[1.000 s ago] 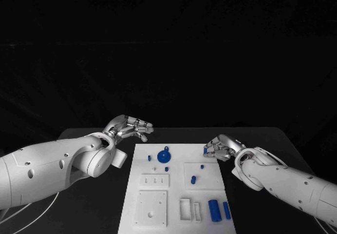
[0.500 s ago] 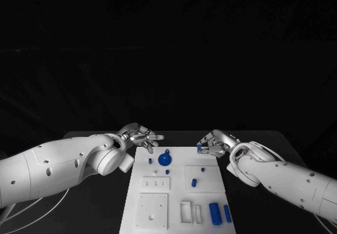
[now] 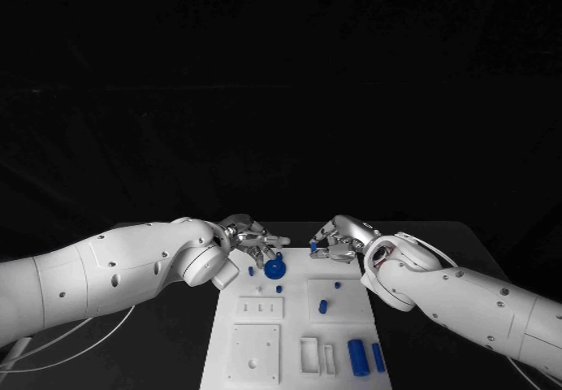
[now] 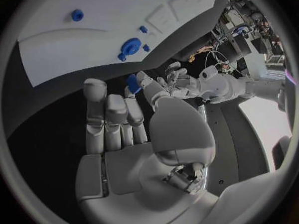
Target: Assemble the parts on the task board
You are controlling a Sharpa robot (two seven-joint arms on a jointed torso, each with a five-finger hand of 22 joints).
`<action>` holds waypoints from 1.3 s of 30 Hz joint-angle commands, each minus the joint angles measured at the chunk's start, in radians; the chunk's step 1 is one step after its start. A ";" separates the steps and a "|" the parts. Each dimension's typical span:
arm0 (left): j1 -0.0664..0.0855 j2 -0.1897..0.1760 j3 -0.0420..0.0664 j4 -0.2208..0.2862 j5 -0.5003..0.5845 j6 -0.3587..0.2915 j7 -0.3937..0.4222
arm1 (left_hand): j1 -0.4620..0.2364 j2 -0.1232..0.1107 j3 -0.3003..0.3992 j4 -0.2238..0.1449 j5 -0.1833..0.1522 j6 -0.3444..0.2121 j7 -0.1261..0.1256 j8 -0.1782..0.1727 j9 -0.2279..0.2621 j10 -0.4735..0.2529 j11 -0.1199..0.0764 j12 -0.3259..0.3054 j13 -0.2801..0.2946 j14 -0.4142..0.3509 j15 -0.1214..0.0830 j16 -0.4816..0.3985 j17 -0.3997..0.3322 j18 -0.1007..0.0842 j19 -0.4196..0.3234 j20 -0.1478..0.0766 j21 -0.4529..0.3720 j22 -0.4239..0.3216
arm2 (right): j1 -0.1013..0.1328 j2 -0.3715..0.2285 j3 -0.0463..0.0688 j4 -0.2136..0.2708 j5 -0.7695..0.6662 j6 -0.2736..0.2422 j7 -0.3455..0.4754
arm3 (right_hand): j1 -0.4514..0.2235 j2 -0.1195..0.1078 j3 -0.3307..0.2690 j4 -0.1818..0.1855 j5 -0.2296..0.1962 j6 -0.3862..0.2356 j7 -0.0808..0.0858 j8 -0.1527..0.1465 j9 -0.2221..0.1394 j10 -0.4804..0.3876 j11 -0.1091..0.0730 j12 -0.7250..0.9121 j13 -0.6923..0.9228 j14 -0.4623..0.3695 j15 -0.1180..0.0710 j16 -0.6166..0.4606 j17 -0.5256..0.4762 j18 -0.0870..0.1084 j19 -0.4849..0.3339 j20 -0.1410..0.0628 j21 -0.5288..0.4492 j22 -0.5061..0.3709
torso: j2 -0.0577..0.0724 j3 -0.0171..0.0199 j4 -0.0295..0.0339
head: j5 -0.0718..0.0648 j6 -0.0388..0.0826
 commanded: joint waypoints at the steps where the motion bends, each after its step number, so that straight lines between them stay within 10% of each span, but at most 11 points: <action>1: 0.002 0.009 0.000 -0.003 -0.038 0.023 -0.052 | -0.018 -0.007 0.005 0.015 -0.011 0.001 -0.002 -0.004 0.001 0.044 -0.004 -0.007 -0.001 -0.006 0.001 0.000 -0.008 -0.013 -0.010 0.002 0.004 0.002 | 0.000 0.010 -0.001 0.012 -0.043 0.018 -0.046 | -0.002 -0.008 0.008 0.001 0.000 0.005 0.000 0.003 0.001 -0.001 -0.007 0.000 0.001 0.001 -0.007 -0.001 0.000 0.002 0.051 -0.005 0.006 0.046 | -0.002 -0.0008 0.0009 | 0.001 -0.004; 39: 0.000 0.066 -0.002 -0.015 -0.060 0.043 -0.085 | -0.031 -0.005 0.017 0.026 -0.026 -0.005 0.003 -0.006 0.000 0.031 0.009 -0.068 -0.026 -0.013 0.013 -0.037 -0.035 -0.012 -0.010 0.013 -0.035 -0.010 | 0.000 0.057 -0.010 0.059 -0.083 0.020 -0.072 | -0.003 -0.017 0.020 0.014 0.005 0.005 0.000 0.003 0.001 -0.002 -0.008 -0.002 0.000 0.001 -0.008 -0.003 -0.001 0.003 0.051 -0.005 0.006 0.044 | 0.000 -0.0008 -0.0009 | 0.011 -0.005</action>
